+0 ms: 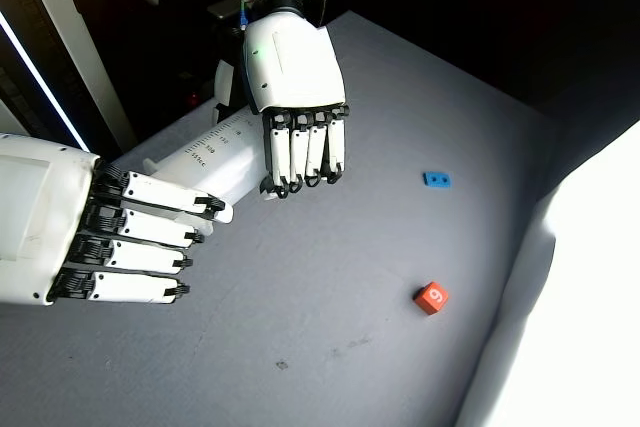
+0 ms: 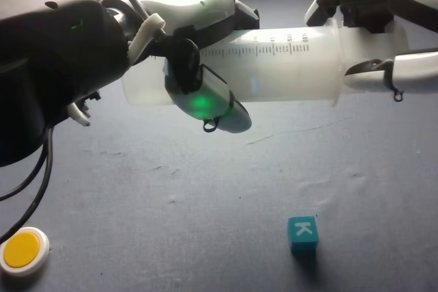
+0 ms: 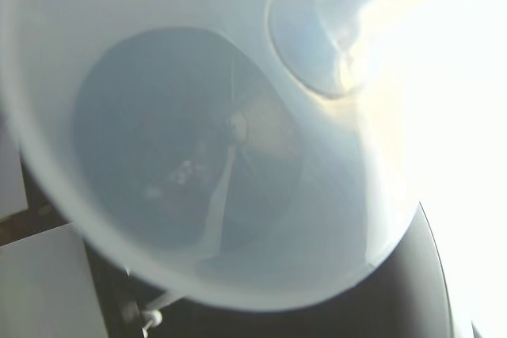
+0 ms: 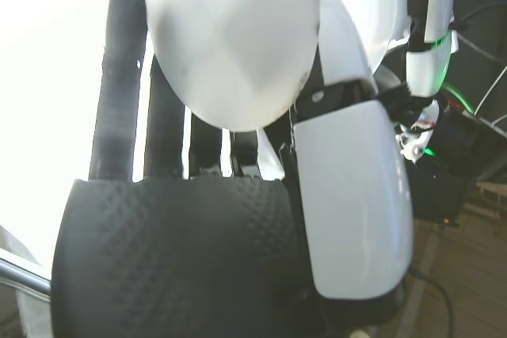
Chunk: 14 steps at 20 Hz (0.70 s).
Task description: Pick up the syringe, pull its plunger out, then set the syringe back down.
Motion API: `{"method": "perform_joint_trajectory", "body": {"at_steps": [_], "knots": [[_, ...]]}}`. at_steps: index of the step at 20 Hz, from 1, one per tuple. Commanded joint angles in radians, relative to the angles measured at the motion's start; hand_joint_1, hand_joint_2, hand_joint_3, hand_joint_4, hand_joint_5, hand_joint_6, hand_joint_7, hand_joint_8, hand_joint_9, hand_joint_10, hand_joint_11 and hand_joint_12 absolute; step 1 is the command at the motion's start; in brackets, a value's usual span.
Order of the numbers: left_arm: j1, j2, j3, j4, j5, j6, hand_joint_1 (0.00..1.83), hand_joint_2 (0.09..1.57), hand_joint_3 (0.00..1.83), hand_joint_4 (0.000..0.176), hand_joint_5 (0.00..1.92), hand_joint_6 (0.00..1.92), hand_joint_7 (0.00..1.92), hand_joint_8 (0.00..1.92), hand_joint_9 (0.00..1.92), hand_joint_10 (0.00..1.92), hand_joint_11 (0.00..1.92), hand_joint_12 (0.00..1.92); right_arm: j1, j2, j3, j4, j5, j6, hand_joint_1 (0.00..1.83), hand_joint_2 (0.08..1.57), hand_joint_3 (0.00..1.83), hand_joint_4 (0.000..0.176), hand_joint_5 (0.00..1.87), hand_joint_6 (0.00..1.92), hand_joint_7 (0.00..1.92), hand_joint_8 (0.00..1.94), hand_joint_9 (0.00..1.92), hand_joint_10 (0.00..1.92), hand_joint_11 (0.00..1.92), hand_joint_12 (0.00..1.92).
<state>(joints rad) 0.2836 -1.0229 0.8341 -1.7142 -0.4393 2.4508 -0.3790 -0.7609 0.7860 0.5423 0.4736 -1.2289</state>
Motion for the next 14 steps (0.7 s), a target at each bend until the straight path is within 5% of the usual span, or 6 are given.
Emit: {"method": "perform_joint_trajectory", "body": {"at_steps": [1,3,5,7,11,14], "knots": [[-0.004,0.027,0.016,0.055,-0.108,0.015,1.16,1.21,0.00,0.012,0.79,1.23,0.82,1.32,0.68,1.03,0.37,1.48,-0.004,0.041,0.029,-0.010,0.085,-0.043,1.34,1.22,0.00,0.000,0.67,1.33,0.76,1.31,0.81,1.44,0.63,1.44],[-0.005,0.027,0.016,0.055,-0.108,0.015,1.15,1.23,0.00,0.019,0.76,1.29,0.79,1.35,0.66,1.02,0.35,1.43,-0.003,0.054,0.038,-0.010,0.080,-0.041,1.31,1.28,0.00,0.000,0.59,1.48,0.66,1.44,0.64,1.62,0.44,1.56],[-0.005,0.027,0.015,0.055,-0.108,0.015,1.15,1.24,0.00,0.021,0.73,1.35,0.78,1.34,0.66,0.98,0.34,1.39,-0.002,0.071,0.042,-0.010,0.076,-0.038,1.02,1.21,0.00,0.000,0.41,0.59,0.50,0.55,0.42,0.78,0.18,1.41],[-0.004,0.027,0.016,0.055,-0.108,0.015,1.15,1.23,0.00,0.010,0.75,1.28,0.79,1.36,0.66,1.01,0.33,1.43,-0.002,0.080,0.042,-0.010,0.072,-0.035,0.82,1.18,0.00,0.000,0.29,0.11,0.38,0.08,0.31,0.25,0.01,1.10],[-0.004,0.028,0.016,0.055,-0.108,0.019,1.17,1.21,0.00,0.006,0.78,1.24,0.83,1.30,0.71,0.93,0.38,1.40,0.000,0.080,0.041,-0.010,0.069,-0.033,0.53,0.89,0.00,0.000,0.00,0.00,0.02,0.01,0.06,0.01,0.00,0.28],[-0.004,0.028,0.016,0.055,-0.108,0.027,1.16,1.21,0.00,0.018,0.77,1.27,0.83,1.28,0.70,0.98,0.36,1.44,0.000,0.078,0.041,-0.010,0.069,-0.030,0.48,0.68,0.00,0.000,0.00,0.00,0.00,0.00,0.02,0.00,0.00,0.25]]}}
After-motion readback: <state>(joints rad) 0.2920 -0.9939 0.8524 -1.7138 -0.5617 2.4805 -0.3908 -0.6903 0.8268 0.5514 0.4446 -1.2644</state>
